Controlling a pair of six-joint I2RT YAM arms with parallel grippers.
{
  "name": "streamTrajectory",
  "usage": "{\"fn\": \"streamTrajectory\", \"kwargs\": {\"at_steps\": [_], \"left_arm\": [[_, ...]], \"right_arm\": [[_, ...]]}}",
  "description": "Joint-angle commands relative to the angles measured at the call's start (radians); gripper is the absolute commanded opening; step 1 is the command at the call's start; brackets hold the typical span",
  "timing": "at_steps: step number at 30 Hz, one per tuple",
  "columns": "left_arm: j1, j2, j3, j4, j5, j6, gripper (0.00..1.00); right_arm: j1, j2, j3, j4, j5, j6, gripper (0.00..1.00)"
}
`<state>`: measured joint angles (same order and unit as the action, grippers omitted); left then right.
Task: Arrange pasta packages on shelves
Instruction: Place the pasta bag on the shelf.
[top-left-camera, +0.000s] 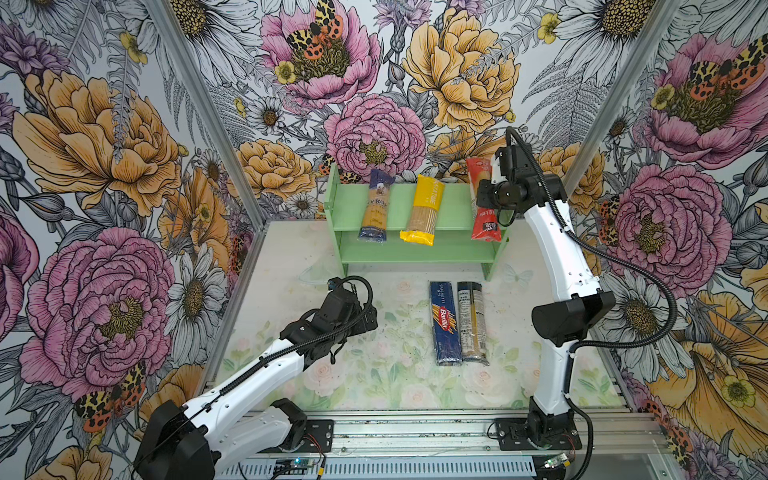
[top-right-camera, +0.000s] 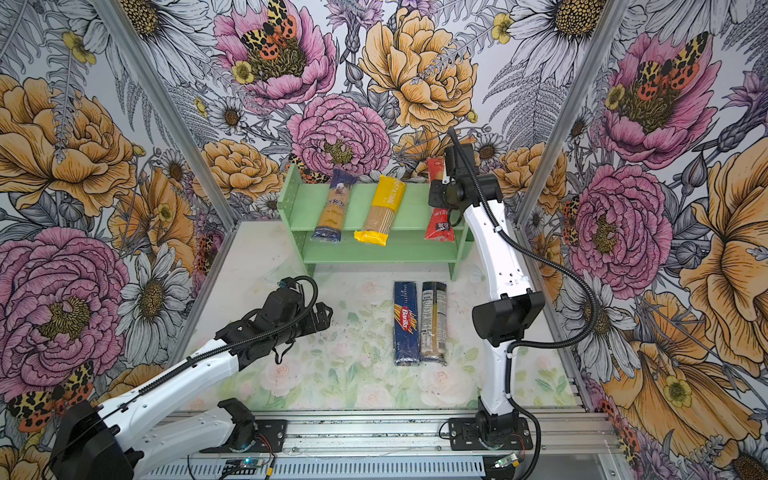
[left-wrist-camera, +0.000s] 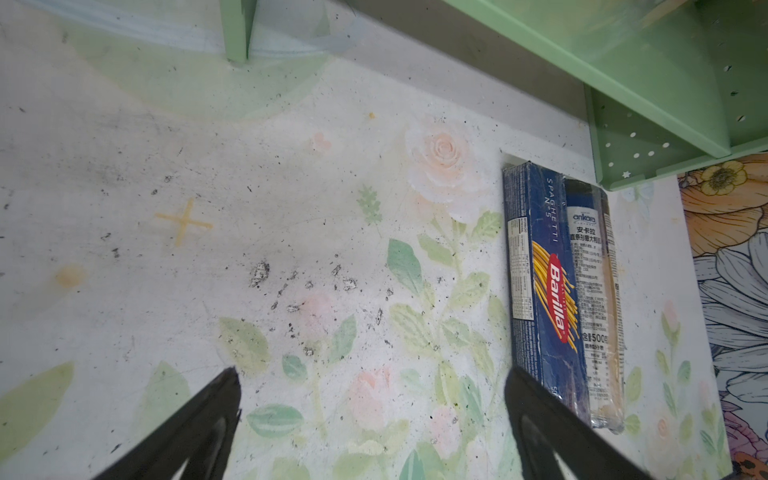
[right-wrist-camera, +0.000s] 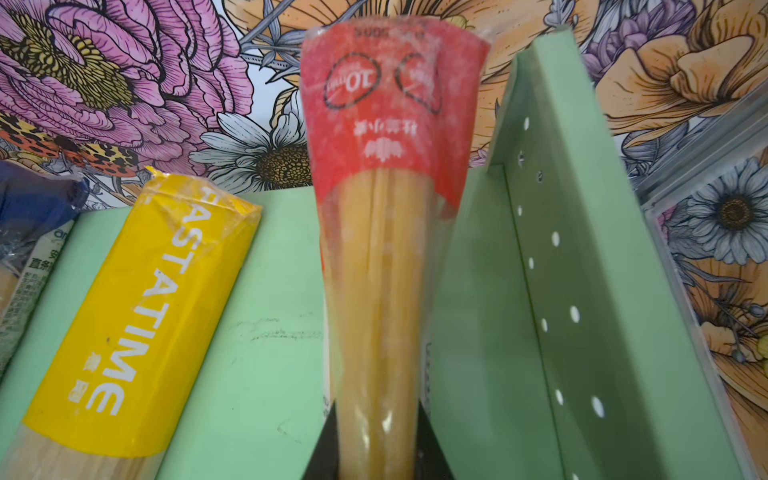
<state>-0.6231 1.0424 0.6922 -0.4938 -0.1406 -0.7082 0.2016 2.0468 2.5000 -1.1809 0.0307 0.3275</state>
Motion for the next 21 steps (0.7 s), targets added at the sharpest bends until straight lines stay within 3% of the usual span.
{"fn": "streamTrajectory", "kwargs": {"at_steps": [1, 21], "left_arm": [[-0.001, 0.005, 0.029, 0.020, -0.011, 0.000, 0.99], [-0.001, 0.010, 0.010, 0.034, -0.013, 0.006, 0.99]], "right_arm": [[0.007, -0.031, 0.075, 0.119, -0.015, 0.002, 0.00], [0.053, 0.038, 0.071, 0.119, 0.025, -0.016, 0.02]]}}
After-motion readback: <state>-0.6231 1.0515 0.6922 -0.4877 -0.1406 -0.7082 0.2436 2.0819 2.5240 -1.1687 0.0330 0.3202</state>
